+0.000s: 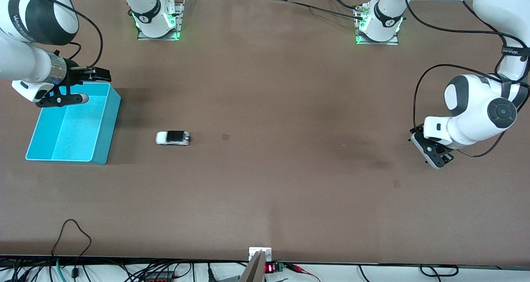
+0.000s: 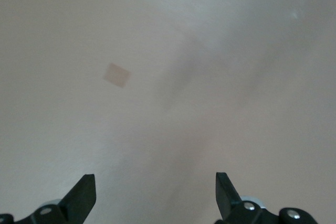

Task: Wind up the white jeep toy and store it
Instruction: 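Reach the right gripper toward the jeep while the left gripper withdraws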

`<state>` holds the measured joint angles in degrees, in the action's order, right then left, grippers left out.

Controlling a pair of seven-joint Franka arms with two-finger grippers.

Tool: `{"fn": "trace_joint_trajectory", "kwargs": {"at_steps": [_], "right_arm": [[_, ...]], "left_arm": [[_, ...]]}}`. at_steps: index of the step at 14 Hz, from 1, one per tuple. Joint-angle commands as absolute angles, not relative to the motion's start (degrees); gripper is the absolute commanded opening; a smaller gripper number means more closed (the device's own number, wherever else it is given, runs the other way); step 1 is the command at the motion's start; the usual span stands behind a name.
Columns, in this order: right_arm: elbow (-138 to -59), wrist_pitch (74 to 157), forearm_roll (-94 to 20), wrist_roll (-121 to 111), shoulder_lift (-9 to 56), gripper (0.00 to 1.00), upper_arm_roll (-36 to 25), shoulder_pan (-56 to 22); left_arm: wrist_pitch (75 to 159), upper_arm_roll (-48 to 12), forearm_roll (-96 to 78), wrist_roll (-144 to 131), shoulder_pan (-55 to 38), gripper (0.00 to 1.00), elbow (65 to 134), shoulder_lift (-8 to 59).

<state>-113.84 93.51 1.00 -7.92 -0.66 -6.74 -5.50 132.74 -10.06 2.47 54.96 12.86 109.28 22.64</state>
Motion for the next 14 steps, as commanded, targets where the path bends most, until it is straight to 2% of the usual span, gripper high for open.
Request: {"fn": "trace_joint_trajectory", "kwargs": {"at_steps": [1, 6, 10, 14], "right_arm": [[-113.5, 94.7, 1.4, -13.1, -0.6, 1.0, -6.7, -5.5], [-114.0, 102.5, 1.5, -43.4, 3.4, 1.0, -6.9, -5.0], [-113.9, 110.9, 1.4, -66.7, 10.4, 1.0, -6.9, -4.9], [-114.2, 116.7, 1.5, -75.4, 14.3, 1.0, -6.8, -5.4]], "left_arm": [[131.9, -9.8, 2.5, 46.6, 12.7, 1.0, 108.2, 21.4], [131.9, -9.8, 2.5, 37.7, 12.8, 1.0, 107.0, 21.4], [131.8, -9.3, 0.4, 30.2, 13.2, 1.0, 106.9, 20.0], [130.4, -8.8, 0.3, 18.9, 12.7, 1.0, 106.8, 17.0]]}}
